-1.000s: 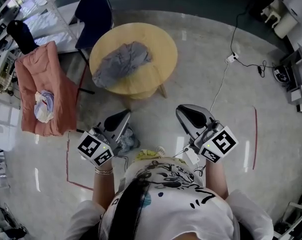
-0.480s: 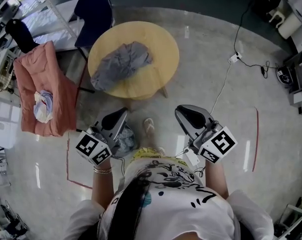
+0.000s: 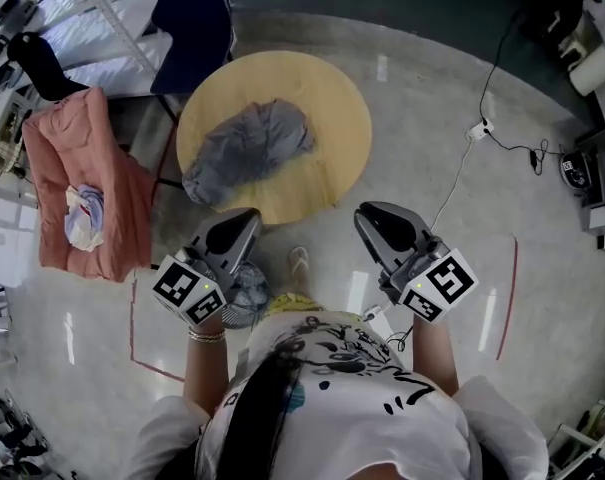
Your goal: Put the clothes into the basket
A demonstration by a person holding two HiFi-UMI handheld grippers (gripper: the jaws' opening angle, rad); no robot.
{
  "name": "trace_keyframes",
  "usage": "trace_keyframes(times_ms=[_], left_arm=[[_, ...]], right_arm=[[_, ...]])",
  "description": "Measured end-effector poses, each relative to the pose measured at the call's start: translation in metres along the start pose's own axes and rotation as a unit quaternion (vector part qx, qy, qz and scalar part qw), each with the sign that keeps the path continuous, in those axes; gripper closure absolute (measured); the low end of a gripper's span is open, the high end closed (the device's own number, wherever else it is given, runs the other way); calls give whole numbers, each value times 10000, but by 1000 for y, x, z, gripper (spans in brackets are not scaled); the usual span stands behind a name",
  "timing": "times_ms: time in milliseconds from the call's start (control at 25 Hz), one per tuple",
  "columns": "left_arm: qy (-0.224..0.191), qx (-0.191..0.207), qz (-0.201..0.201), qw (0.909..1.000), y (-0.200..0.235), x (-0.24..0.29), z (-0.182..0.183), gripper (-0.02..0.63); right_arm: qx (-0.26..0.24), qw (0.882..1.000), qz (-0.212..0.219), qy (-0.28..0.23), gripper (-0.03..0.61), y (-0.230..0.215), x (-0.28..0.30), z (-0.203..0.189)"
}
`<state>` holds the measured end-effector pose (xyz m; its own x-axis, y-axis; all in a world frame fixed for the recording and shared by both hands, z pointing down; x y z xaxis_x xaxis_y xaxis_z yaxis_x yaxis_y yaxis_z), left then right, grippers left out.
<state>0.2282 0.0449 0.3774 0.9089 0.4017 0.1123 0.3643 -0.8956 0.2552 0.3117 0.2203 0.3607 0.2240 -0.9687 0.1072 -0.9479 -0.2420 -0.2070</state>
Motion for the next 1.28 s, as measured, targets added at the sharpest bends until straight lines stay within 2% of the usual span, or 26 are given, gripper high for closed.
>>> trace_keyframes(times_ms=[280,640,800,960,1120,1280], left_arm=[[92,82,112,9999,61,25,14,598],[209,-96,413,9989,137,44,12,598],[430,-89,463,9980,162,50,-2,598],[473,-315,633,9964,187,51,-18,598],[882,-461,932,9907,221,51,-41,597],[1214,-553,1314,9823,244,51,-64,594]], right_arm=[[93,9999,72,-67,546,-42,56,10],[253,9995,170,114,546,-81,126,10],[442,9987,221,135,546,-90,160,7],[485,9977,319,363,546,-93,187,-1],[538,9960,389,606,541,-98,212,-7],[619,9932,512,842,481,-107,223,-15]])
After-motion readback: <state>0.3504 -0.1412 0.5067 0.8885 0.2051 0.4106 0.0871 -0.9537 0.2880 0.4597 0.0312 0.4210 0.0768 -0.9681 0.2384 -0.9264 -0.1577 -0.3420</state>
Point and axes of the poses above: the fingertips, and each gripper's own axes: x forward along the fingers, y to its left, z out of its top, the point moved 3 cm from there along -x, backward along the fingers, and after that the axes turned 1 degree about -y, right-handed, at the moved point
